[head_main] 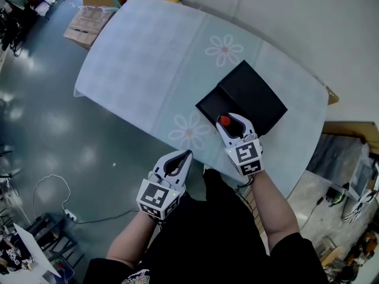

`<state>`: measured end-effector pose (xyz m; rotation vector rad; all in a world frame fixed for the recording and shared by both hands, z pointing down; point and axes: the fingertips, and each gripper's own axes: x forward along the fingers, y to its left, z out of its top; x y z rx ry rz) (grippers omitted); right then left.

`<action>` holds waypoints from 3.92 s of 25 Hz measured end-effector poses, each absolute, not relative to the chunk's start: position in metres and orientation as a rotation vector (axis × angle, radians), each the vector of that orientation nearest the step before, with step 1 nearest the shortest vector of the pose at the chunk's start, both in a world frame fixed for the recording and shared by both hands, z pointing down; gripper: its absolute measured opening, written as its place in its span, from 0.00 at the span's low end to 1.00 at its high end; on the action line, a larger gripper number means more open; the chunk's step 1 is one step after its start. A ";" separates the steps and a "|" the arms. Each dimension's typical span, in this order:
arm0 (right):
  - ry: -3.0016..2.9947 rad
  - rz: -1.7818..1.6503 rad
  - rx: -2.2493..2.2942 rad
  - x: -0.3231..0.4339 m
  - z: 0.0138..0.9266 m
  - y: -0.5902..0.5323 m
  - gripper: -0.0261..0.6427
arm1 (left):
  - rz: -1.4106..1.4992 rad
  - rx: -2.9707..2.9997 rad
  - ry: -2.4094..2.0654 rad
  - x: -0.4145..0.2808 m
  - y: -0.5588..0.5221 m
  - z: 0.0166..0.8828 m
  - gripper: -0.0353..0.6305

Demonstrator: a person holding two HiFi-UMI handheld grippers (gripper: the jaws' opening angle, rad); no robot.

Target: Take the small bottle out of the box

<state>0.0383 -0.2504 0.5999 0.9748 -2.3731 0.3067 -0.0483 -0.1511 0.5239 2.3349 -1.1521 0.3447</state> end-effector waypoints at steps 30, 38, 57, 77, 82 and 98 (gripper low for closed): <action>-2.480 0.347 1.231 0.032 0.500 -0.204 0.28 | 0.284 2.459 -1.127 -0.087 -0.105 0.477 0.09; -2.459 0.321 1.309 0.024 0.478 -0.159 0.28 | 0.263 2.534 -1.067 -0.101 -0.081 0.462 0.09; -2.382 0.345 1.498 0.011 0.461 -0.030 0.28 | 0.301 2.693 -0.778 -0.096 -0.005 0.453 0.09; -2.473 0.325 1.402 0.052 0.448 0.025 0.28 | 0.316 2.698 -0.837 -0.030 0.042 0.442 0.09; -2.513 0.309 1.340 0.067 0.444 0.034 0.28 | 0.319 2.684 -0.888 -0.011 0.057 0.442 0.09; -2.588 0.298 1.213 0.100 0.448 0.054 0.28 | 0.316 2.622 -1.023 0.027 0.077 0.448 0.09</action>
